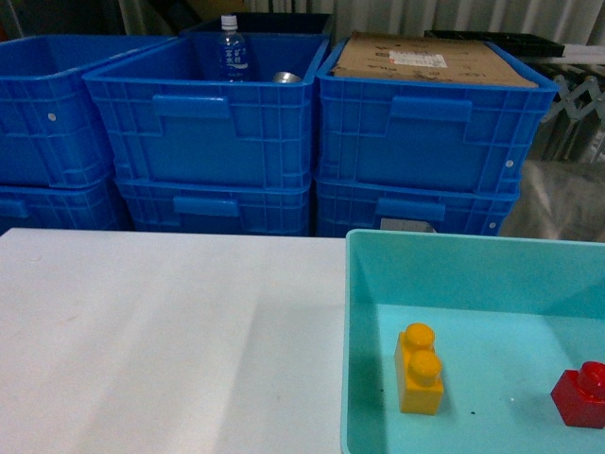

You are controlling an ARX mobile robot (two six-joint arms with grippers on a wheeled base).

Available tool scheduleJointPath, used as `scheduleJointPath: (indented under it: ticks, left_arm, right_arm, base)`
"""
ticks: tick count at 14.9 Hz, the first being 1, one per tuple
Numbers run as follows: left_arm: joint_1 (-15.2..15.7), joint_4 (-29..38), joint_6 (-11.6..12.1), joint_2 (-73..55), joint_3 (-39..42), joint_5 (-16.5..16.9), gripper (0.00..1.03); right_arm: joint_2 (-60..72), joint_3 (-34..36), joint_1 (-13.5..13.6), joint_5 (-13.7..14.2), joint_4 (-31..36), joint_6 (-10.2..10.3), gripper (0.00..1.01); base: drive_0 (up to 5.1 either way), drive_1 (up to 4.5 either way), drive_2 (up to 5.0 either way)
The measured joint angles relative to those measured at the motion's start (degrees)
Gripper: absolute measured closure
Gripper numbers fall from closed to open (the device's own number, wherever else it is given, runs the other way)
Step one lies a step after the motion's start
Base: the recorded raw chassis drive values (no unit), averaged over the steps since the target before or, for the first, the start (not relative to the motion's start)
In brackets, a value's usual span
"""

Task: Pick red block from blue box to shelf

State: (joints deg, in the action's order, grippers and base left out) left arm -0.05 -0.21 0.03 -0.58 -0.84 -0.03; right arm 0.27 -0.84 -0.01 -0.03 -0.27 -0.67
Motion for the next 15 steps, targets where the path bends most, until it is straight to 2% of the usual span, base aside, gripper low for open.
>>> scheduleJointPath:
  ticks: [15]
  left_arm:
    - [0.0, 0.0, 0.0, 0.0, 0.0, 0.0, 0.05]
  right_arm:
    - [0.0, 0.0, 0.0, 0.0, 0.0, 0.0, 0.03]
  base:
    - [0.0, 0.0, 0.0]
